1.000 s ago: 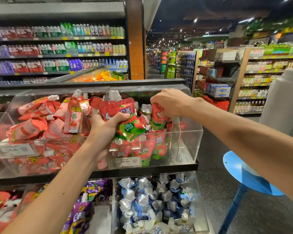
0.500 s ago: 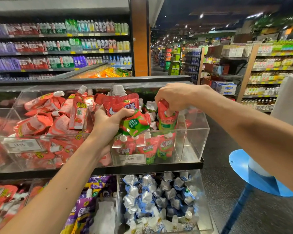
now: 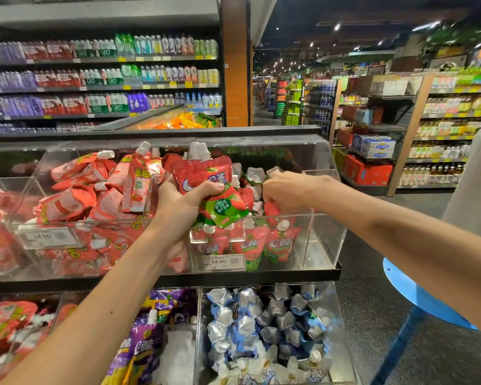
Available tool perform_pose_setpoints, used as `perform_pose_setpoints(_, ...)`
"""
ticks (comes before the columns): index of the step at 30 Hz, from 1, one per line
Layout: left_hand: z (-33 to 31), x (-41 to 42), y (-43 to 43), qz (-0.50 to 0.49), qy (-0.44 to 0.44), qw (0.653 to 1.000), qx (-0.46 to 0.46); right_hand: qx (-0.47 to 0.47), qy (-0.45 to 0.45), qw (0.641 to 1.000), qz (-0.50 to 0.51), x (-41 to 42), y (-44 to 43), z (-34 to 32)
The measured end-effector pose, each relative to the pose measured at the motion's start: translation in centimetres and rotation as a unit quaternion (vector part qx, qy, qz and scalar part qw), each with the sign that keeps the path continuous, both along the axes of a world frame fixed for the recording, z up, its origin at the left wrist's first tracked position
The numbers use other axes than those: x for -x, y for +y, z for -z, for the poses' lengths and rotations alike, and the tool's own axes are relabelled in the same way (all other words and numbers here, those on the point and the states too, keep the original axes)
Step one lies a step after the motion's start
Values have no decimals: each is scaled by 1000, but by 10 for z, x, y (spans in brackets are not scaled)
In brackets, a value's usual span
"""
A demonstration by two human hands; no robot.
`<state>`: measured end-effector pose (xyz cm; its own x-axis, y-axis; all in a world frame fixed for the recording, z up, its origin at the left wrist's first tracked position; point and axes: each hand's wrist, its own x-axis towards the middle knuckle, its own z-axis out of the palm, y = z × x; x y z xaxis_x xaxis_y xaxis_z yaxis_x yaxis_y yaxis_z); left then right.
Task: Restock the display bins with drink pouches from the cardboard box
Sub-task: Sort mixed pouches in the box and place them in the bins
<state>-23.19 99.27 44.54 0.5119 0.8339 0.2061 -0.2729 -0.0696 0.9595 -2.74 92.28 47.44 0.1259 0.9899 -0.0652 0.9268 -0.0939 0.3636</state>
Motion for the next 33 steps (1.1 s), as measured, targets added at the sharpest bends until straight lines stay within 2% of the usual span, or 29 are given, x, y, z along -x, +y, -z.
perform_pose_setpoints(4,0,-3,1,7,0,1000,0,34,40,998,38,-3,6,0)
perform_pose_setpoints(8,0,-11,0,14,14,1000,4,85,116,986,90,-6,10,3)
perform_pose_setpoints(11,-1,-16,-1,16,26,1000,1,117,121,981,93,1,7,1)
perform_pose_setpoints(13,-2,-20,-1,24,28,999,0,103,163,979,68,4,0,-9)
perform_pose_setpoints(15,-3,-22,-2,26,31,999,1,17,238,971,28,9,-7,-22)
perform_pose_setpoints(16,-4,-23,-3,27,30,999,-2,-40,298,954,11,11,-10,-28)
perform_pose_setpoints(19,-14,-31,-1,46,21,998,-33,-123,506,853,29,17,-20,-41)
perform_pose_setpoints(24,-34,-39,3,44,70,987,-137,-201,561,803,22,14,-31,-52)
perform_pose_setpoints(26,-35,-37,5,53,85,985,-139,-230,568,790,19,10,-34,-53)
perform_pose_setpoints(27,-37,-35,5,52,91,987,-120,-244,546,801,27,8,-33,-51)
perform_pose_setpoints(30,-38,-35,10,26,98,992,-70,-272,351,894,53,9,-28,-37)
perform_pose_setpoints(33,-39,-34,9,29,75,996,-42,-221,221,947,74,6,-22,-14)
